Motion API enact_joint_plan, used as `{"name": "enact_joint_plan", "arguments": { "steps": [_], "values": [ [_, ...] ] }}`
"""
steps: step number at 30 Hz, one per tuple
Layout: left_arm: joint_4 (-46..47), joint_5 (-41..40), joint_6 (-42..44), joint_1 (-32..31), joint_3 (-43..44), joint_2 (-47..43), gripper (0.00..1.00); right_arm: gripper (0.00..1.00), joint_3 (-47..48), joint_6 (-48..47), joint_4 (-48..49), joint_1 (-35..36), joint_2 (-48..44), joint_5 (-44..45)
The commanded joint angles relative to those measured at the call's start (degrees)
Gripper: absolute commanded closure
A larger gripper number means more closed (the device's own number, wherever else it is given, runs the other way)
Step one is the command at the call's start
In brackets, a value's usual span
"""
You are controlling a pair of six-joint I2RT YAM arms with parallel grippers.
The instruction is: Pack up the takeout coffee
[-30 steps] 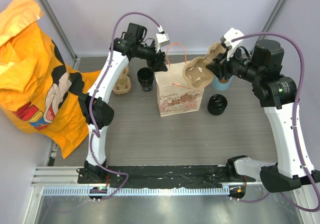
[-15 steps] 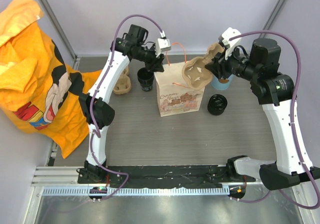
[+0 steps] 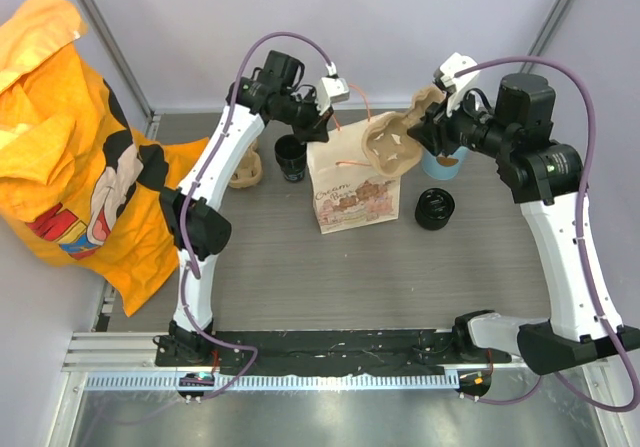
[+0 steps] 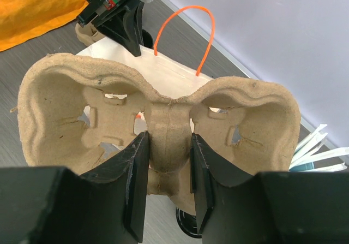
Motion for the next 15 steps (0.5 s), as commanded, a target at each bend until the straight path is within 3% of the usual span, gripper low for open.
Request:
{"name": "enact_joint_plan", "arguments": {
  "steps": [1, 9, 15],
  "values": [
    [2.55, -6.95, -9.20, -2.45, -5.32, -6.57, 1.00, 0.65, 2.29, 2.76, 3.28, -0.07, 1.33, -1.55],
    [7.03, -18.01, -22.01, -5.97, -14.30, -12.83, 1.00, 0.65, 4.75, 6.71, 6.53, 0.28, 4.31, -3.49],
    [4.93, -22.50, -31.08, -6.50, -12.82, -12.83, 1.00, 0.65, 6.15, 10.31, 8.47, 0.63, 6.16, -6.74]
  ]
}}
